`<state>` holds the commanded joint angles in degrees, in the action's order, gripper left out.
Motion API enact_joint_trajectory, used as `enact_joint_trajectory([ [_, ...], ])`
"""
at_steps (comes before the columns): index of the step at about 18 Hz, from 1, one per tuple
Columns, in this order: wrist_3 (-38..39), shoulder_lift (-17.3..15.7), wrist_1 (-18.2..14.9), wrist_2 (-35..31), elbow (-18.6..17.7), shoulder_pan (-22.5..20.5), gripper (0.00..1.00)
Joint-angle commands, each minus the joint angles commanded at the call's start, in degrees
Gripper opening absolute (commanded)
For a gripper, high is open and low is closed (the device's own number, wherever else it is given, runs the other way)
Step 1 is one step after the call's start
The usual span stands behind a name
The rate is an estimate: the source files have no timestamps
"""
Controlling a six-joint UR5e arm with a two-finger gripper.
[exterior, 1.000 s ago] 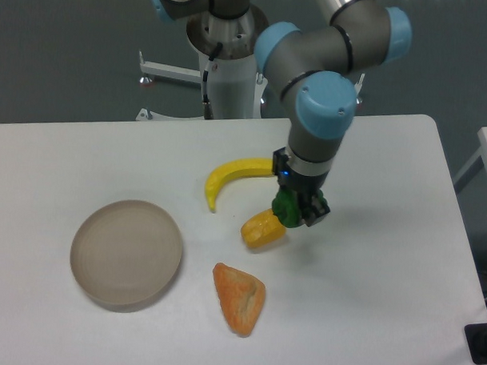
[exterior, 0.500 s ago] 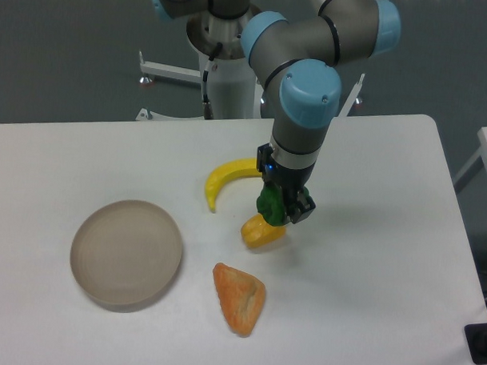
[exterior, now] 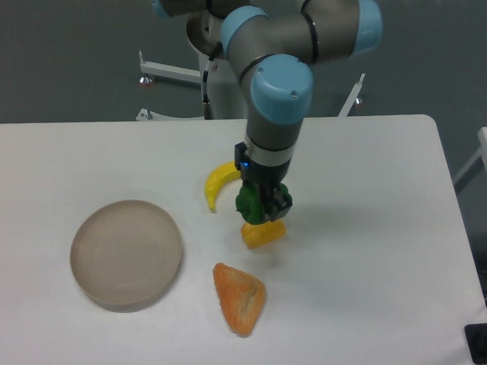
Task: Place the green pepper on the plate
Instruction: 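Carry the green pepper past the yellow pepper toward the clear plate, then lower the green pepper onto the plate and open the gripper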
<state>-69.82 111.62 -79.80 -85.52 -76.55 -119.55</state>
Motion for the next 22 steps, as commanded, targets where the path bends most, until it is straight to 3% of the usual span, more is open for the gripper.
enact_joint_trajectory([
  [4,14.4,4.6,1.9,-0.2,0.0,7.7,0.09],
  [6,19.2,6.7,5.6,-0.2,0.0,10.5,0.10],
  [7,22.0,8.3,9.0,-0.3,0.1,12.0,0.10],
  [8,23.3,9.8,11.7,-0.3,0.3,13.0,0.12],
  [11,23.5,11.1,12.7,-0.3,0.3,14.0,0.21],
  [13,23.6,11.3,12.7,-0.3,-0.1,14.9,0.32],
  [16,23.1,12.0,12.9,-0.3,-0.4,15.4,0.61],
  [17,22.9,12.0,13.0,-0.3,-0.4,15.6,0.84],
  [18,22.9,12.0,13.3,-0.7,-0.3,15.7,1.00],
  [22,23.1,9.7,13.3,-0.9,-0.4,15.7,1.00],
])
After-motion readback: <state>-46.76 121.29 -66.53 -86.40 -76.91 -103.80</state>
